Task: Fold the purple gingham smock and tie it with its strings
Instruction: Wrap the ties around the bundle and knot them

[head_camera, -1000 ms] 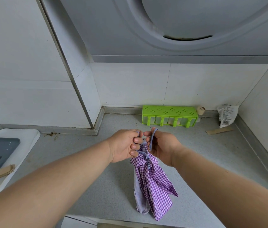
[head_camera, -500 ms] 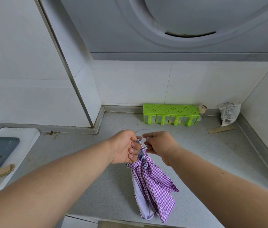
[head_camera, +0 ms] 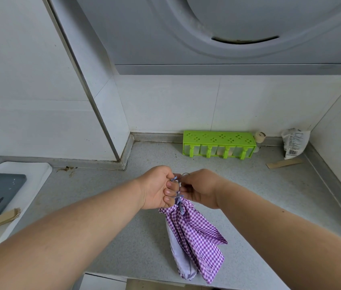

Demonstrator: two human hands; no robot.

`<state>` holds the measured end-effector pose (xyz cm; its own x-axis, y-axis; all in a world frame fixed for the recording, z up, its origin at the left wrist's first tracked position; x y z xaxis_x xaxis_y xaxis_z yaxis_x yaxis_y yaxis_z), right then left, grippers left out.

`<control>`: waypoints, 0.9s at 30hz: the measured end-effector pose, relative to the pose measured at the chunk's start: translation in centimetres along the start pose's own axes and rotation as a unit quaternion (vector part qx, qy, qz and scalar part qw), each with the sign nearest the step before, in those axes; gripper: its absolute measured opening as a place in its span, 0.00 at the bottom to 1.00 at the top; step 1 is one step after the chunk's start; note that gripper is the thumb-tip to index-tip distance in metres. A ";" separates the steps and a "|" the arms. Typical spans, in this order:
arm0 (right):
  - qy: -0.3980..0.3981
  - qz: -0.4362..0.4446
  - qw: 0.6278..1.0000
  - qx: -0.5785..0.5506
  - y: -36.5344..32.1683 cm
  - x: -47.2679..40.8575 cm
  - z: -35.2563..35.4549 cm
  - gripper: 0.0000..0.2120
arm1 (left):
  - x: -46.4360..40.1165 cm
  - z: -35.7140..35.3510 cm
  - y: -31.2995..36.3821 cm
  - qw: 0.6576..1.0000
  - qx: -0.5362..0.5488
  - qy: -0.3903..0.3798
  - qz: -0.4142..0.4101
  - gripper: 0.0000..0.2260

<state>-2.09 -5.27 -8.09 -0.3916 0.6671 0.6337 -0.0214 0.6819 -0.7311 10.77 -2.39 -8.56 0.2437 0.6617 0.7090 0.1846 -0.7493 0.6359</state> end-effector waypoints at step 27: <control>0.078 0.049 0.996 -0.016 2.8 -8.0 -0.1 0.10 | -2.5 9.1 -2.7 0.979 -0.063 0.182 -0.068 0.17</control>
<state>1.14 -8.68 -15.21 -0.2428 0.7682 0.5923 0.0405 0.6181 -0.7851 18.38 -2.24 -14.83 -0.1351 0.7372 0.6620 0.0668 -0.6599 0.7484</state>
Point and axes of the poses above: each hand's wrist, its own x-axis away from the middle knuckle, its own z-axis out of the back of the hand, y = z × x, the point moved 5 cm from there along -x, towards the middle knuckle, and after that the axes turned 5 degrees about -x, right-handed, at the moved point
